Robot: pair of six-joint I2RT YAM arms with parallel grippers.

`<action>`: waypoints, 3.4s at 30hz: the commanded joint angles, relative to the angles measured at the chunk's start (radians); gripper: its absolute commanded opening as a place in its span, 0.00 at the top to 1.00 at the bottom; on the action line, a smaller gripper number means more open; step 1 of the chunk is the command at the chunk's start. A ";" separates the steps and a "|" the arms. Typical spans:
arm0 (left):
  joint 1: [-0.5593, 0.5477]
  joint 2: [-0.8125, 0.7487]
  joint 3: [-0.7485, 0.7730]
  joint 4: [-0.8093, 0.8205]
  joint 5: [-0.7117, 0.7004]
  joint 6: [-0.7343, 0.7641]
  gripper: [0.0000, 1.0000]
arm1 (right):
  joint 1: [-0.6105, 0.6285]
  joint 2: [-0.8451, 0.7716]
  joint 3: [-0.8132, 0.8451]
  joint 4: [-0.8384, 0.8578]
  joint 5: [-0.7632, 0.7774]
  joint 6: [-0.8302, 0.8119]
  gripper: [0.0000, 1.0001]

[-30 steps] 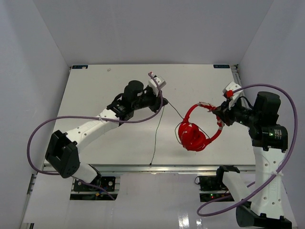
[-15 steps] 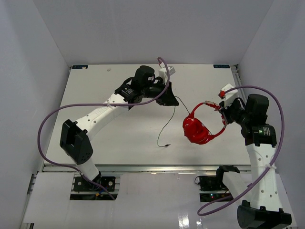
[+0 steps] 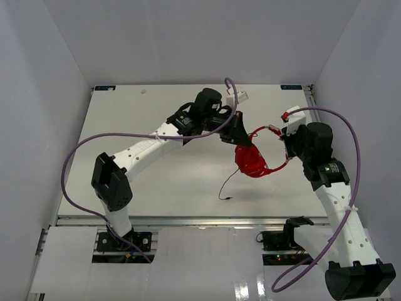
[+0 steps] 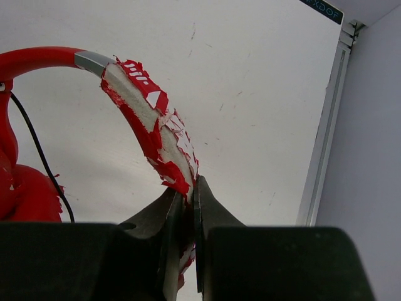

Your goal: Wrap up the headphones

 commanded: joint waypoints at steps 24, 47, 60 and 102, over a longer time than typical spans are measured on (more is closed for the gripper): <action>-0.295 -0.185 -0.390 0.376 -0.609 0.054 0.52 | -0.025 0.142 0.176 0.073 -0.028 0.495 0.92; -0.444 -0.162 -1.133 1.388 -0.782 0.693 0.26 | -0.093 0.130 0.268 -0.047 -0.341 0.477 0.92; -0.395 0.109 -1.012 1.573 -0.787 0.637 0.28 | -0.099 0.111 0.258 -0.063 -0.396 0.477 0.92; -0.295 0.023 -1.224 1.745 -0.498 0.347 1.00 | -0.115 0.050 0.318 -0.173 -0.481 0.264 0.92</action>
